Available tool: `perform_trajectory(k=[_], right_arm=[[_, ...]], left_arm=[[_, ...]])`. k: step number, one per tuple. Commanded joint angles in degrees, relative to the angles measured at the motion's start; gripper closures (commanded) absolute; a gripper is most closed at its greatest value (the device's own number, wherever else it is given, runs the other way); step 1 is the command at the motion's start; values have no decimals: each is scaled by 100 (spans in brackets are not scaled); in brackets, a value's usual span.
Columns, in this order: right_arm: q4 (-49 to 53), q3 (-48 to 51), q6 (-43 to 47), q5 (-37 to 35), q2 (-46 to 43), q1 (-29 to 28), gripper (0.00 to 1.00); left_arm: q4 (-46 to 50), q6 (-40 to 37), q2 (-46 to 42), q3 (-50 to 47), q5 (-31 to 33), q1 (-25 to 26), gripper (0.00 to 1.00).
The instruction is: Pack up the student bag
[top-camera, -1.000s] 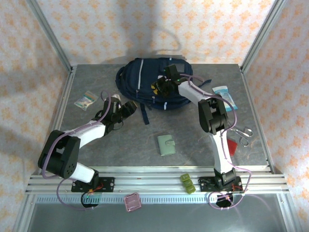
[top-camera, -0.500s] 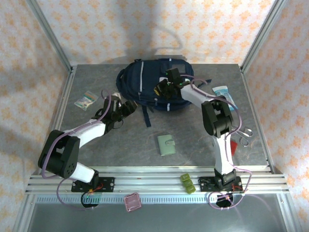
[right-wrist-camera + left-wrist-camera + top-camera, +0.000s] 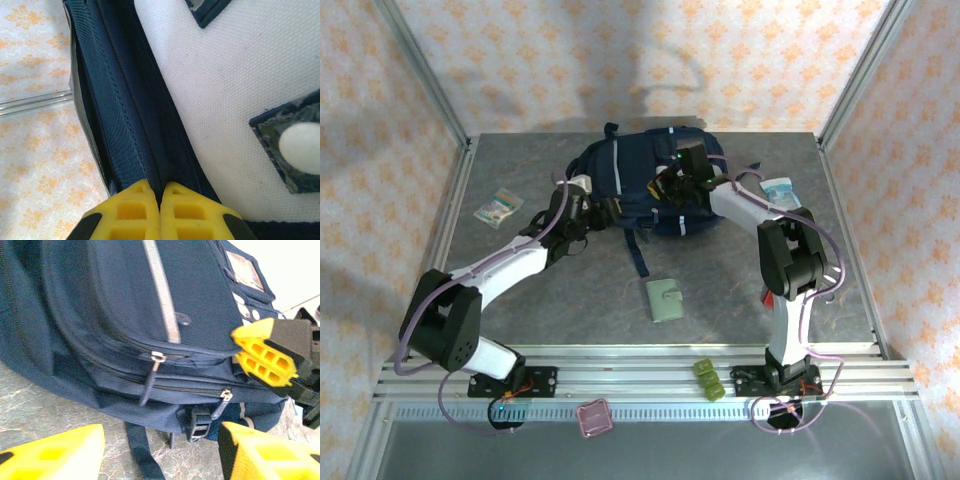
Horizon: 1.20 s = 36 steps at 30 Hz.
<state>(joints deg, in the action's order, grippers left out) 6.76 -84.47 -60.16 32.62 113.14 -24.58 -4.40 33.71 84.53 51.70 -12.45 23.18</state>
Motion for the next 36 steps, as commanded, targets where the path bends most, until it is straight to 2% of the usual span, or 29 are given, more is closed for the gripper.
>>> perform_trajectory(k=[1,9,14,22,24,26,28,33,36], right_arm=[[-622,-79,-5,207,-328,14,100],[-672,-59,-4,240,-330,1,100],[-676,-61,-4,288,-301,-2,100],[-676,-105,-4,341,-210,-3,100],[-676,-105,-13,346,-209,-3,100],[-676,-114,-13,342,-212,-16,100],[-676,-123,-13,341,-208,-12,100],[-668,-149,-27,341,-224,-29,100],[-656,-175,-35,320,-234,-47,100]], left_arm=[[478,-542,336,367,401,68,41],[787,-893,910,965,775,117,39],[887,-1084,1263,1331,706,125,51],[1122,-1244,1724,1776,634,248,54],[1144,-1267,1822,1838,623,242,60],[1144,-1269,1888,1876,580,244,60],[1148,-1288,1958,1919,520,251,66],[1286,-1323,2145,2069,704,251,58],[1328,-1322,2253,2116,845,249,57]])
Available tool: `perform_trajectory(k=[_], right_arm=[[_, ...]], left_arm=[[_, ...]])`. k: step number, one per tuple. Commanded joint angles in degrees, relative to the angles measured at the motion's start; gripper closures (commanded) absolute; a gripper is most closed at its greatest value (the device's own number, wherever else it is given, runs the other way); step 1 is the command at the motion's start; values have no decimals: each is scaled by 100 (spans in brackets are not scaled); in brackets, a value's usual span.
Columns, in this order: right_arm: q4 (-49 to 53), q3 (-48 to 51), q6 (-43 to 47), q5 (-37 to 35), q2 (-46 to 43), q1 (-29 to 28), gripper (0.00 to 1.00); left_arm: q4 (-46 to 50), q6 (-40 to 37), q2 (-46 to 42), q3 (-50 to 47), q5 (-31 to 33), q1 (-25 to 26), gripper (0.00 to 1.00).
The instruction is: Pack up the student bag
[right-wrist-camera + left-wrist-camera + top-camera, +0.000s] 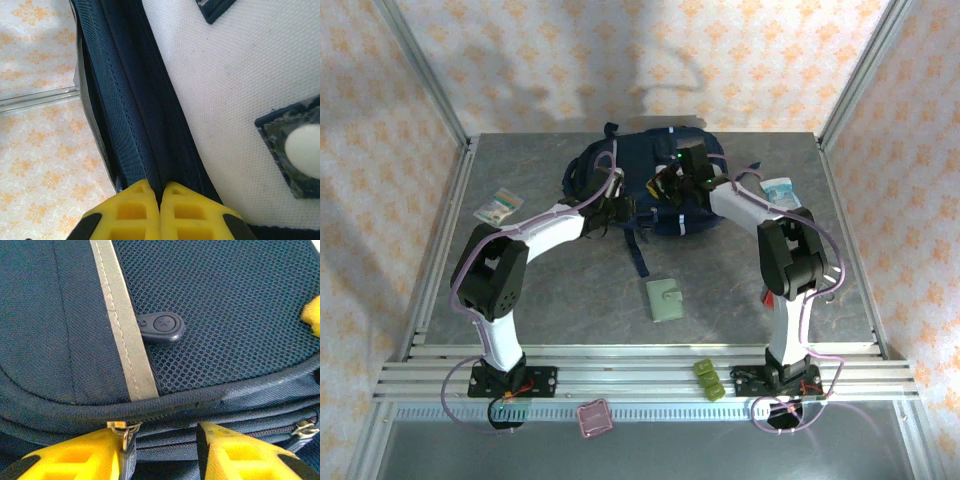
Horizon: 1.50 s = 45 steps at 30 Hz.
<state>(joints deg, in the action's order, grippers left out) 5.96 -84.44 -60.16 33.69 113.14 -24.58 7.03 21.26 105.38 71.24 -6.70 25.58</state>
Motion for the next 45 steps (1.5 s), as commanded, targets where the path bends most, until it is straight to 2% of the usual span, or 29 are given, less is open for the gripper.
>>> perform_trajectory(k=[1,5,8,10,12,15,20,28,33,35,38,45], right_arm=[[-582,-182,-39,217,-244,-47,100],[-578,-195,-61,232,-239,-60,100],[-562,-204,-57,209,-242,-73,100],[-560,-204,-57,208,-258,-79,100],[-545,-204,-48,191,-274,-83,100],[-543,-180,-40,164,-286,-88,100],[-516,-109,4,155,-310,-83,100],[-542,-58,22,173,-302,-82,100],[-549,-48,13,189,-272,-83,100],[-553,-29,38,182,-270,-78,100],[-477,34,118,104,-324,-49,100],[-596,411,116,31,-539,122,100]], left_arm=[[178,-78,197,168,296,14,57],[141,-86,236,179,439,31,58],[74,-148,231,172,477,57,67],[22,-185,235,162,460,54,76],[-30,-227,224,144,411,55,90],[-6,-270,210,166,436,44,100],[65,-410,89,118,499,50,100],[239,-608,-106,-85,1207,53,100],[911,-474,214,487,1088,12,100],[823,-491,219,454,978,12,100],[578,-465,42,206,1141,8,100],[668,-500,-310,-97,1587,-459,100]])
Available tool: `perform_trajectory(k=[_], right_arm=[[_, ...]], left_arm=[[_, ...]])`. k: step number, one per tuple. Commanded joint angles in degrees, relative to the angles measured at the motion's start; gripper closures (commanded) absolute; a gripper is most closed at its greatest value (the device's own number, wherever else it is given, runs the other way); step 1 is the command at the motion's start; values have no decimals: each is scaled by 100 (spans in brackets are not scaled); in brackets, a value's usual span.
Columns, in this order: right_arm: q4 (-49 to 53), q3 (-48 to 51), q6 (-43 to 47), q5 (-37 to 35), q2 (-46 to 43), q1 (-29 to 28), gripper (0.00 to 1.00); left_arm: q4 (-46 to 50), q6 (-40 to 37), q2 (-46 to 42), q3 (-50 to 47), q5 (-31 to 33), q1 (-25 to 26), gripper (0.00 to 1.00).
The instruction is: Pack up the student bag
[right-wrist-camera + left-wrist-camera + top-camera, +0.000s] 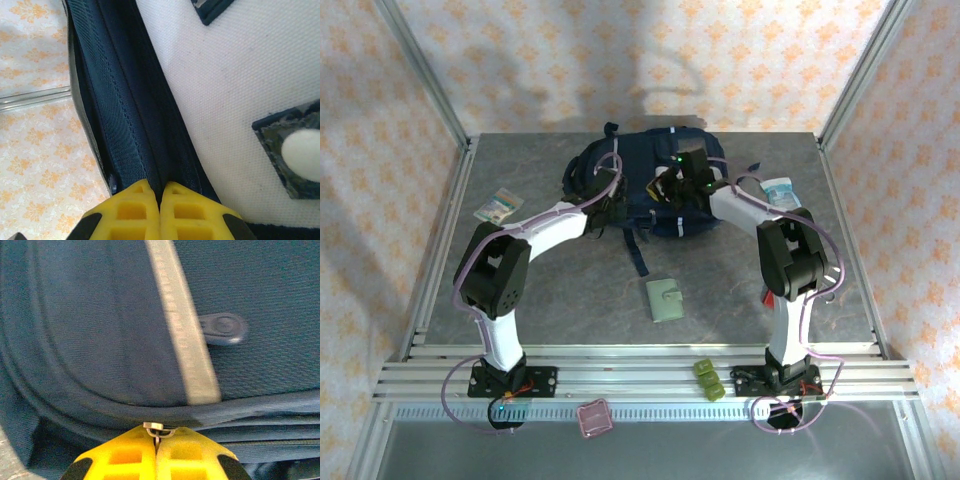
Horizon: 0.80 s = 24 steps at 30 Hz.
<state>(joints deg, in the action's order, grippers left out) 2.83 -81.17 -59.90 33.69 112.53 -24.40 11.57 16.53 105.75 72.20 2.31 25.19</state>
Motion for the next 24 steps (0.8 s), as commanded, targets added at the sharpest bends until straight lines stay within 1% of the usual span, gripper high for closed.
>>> perform_trajectory(k=[1,6,9,12,15,17,21,24], right_arm=[[-287,121,93,3,-503,113,100],[-336,245,83,-21,-495,155,100],[-325,213,114,-7,-453,155,100],[-115,102,310,-198,-436,169,100],[129,-43,522,-344,-343,274,100],[363,-251,687,-425,-178,368,100],[850,-846,1001,-581,199,530,100],[1119,-1243,1122,-784,403,660,100]], left_arm=[[214,-28,-398,-244,776,-507,100],[316,13,-545,-349,859,-1016,100],[319,-54,-653,-397,743,-1000,100],[453,1,-771,-501,684,-910,100],[393,34,-1118,-873,578,-682,100],[390,30,-1316,-1071,528,-399,100],[482,118,-1380,-1180,304,194,100],[327,267,-1347,-1211,59,612,100]])
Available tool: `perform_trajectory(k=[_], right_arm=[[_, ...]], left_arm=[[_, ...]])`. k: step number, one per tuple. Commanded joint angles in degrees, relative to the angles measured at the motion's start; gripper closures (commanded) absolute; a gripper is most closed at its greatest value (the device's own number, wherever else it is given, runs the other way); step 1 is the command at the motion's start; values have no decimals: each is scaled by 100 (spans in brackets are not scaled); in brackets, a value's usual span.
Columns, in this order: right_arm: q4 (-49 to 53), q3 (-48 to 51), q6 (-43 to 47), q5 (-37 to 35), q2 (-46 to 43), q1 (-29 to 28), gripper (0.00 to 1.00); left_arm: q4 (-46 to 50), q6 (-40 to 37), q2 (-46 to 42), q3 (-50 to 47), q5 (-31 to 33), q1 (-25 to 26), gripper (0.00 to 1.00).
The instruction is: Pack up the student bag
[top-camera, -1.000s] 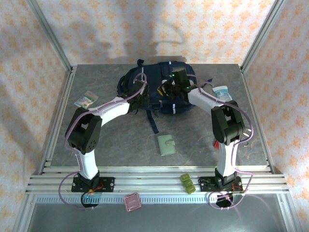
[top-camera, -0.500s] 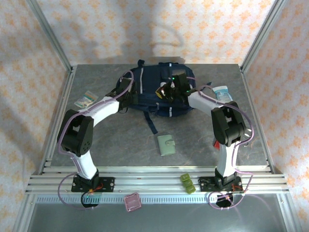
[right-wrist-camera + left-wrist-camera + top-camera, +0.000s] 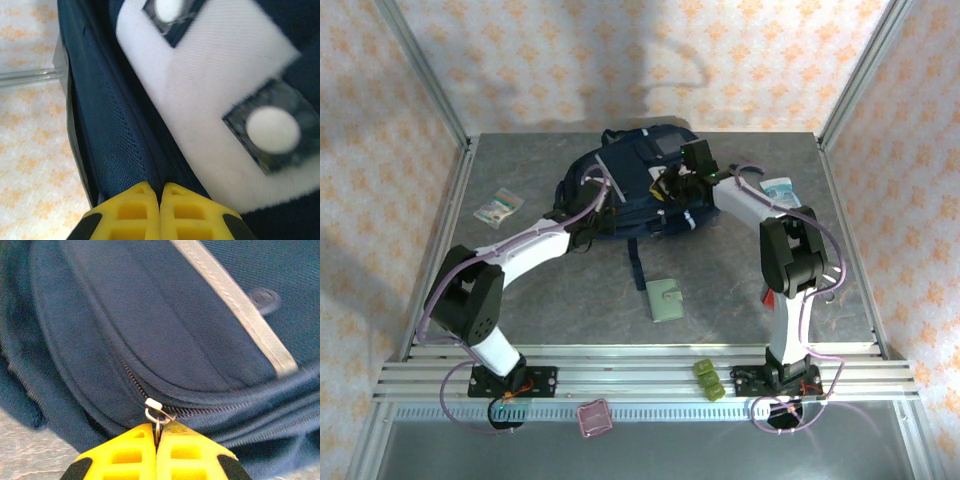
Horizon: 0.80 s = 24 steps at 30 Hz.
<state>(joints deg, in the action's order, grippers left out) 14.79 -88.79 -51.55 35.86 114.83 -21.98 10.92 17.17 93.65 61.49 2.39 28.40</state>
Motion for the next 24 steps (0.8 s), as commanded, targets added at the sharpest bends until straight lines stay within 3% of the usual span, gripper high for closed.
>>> perform_trajectory(k=[1,5,9,11,17,24], right_arm=[[2,-618,334,-1062,224,457,100],[219,-844,450,-872,250,483,100],[481,-391,523,-510,-94,302,66],[353,133,504,-459,-468,164,57],[-424,1426,83,0,-1101,-184,55],[-818,1259,-179,155,-739,-512,57]], left_arm=[[339,217,-106,-126,2,386,100],[359,217,70,87,-106,456,100],[215,208,138,210,-226,516,100],[174,208,192,283,-230,543,100],[160,164,336,371,-213,579,100],[205,113,356,328,-31,631,100]])
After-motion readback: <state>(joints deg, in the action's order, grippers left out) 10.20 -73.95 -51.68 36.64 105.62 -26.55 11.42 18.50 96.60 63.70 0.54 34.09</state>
